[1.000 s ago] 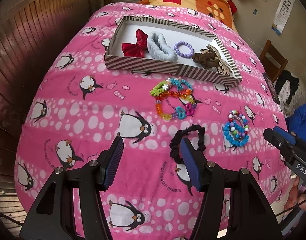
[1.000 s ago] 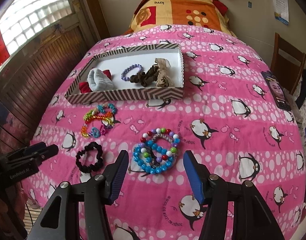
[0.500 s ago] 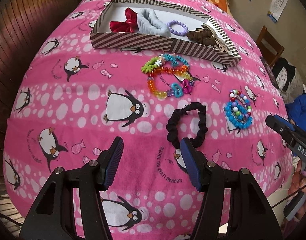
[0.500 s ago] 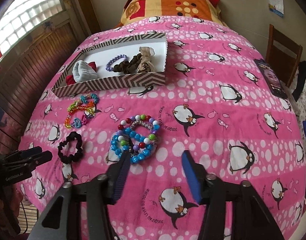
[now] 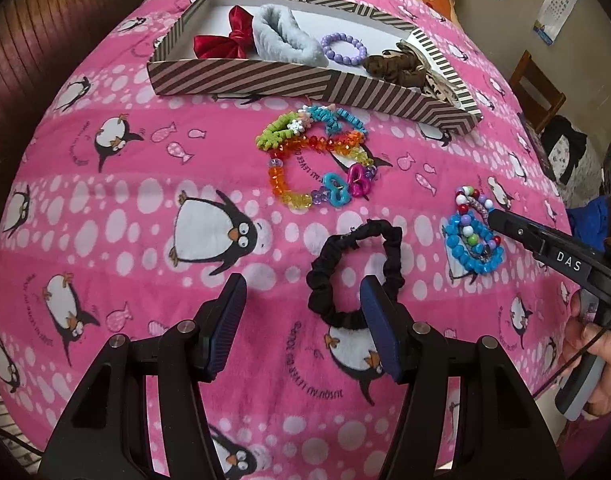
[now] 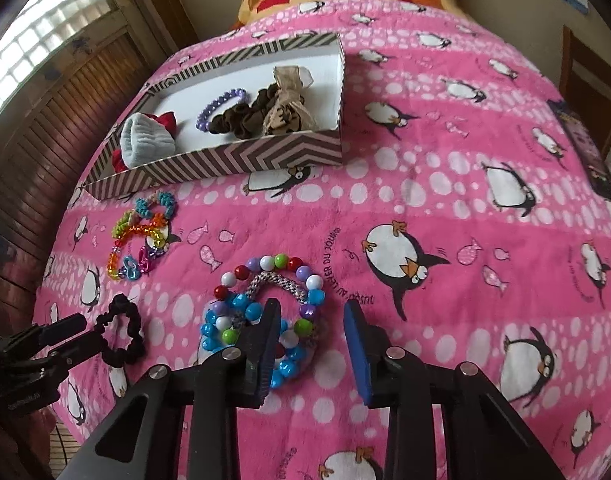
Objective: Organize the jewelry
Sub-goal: 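Grasp the multicolour bead bracelet with the right tool while the left tool grasps the black scrunchie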
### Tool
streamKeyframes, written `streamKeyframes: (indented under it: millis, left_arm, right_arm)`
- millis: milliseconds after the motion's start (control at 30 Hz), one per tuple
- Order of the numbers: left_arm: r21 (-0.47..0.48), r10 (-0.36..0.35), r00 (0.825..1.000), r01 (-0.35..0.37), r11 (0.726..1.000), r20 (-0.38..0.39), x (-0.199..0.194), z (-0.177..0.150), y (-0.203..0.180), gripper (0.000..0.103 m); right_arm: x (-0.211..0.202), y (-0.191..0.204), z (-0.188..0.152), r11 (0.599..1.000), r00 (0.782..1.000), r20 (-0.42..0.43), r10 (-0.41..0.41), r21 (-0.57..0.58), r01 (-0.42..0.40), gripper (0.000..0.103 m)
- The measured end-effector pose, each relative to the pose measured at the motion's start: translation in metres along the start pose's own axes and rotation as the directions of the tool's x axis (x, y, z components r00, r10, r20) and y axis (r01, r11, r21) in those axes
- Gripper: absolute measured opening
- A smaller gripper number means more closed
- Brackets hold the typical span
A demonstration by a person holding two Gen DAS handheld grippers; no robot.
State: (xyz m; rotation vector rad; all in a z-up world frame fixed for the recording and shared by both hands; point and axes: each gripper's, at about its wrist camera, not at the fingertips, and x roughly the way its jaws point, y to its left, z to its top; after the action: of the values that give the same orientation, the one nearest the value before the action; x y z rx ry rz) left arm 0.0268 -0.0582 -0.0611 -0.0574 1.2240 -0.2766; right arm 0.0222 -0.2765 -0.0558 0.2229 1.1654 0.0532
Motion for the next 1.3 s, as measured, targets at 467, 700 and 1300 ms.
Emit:
streamKeyframes:
  millis: [467, 700, 1300]
  left_arm:
    - [0.017, -0.033, 0.999, 0.033, 0.999, 0.007, 0.000, 0.009, 0.000, 0.009]
    - [0.019, -0.078, 0.995, 0.077, 0.997, 0.063, -0.028, 0.022, 0.002, 0.009]
    - [0.067, -0.071, 0.979, 0.059, 0.996, 0.189, -0.055, 0.109, -0.010, 0.009]
  right_arm:
    - [-0.016, -0.004, 0.008, 0.995, 0.995, 0.021, 0.097, 0.021, -0.097, 0.009]
    - [-0.056, 0.012, 0.026, 0.993, 0.986, 0.111, 0.122, -0.022, -0.120, 0.009]
    - [-0.056, 0.057, 0.096, 0.983, 0.981, 0.150, 0.120, -0.158, -0.096, 0.009]
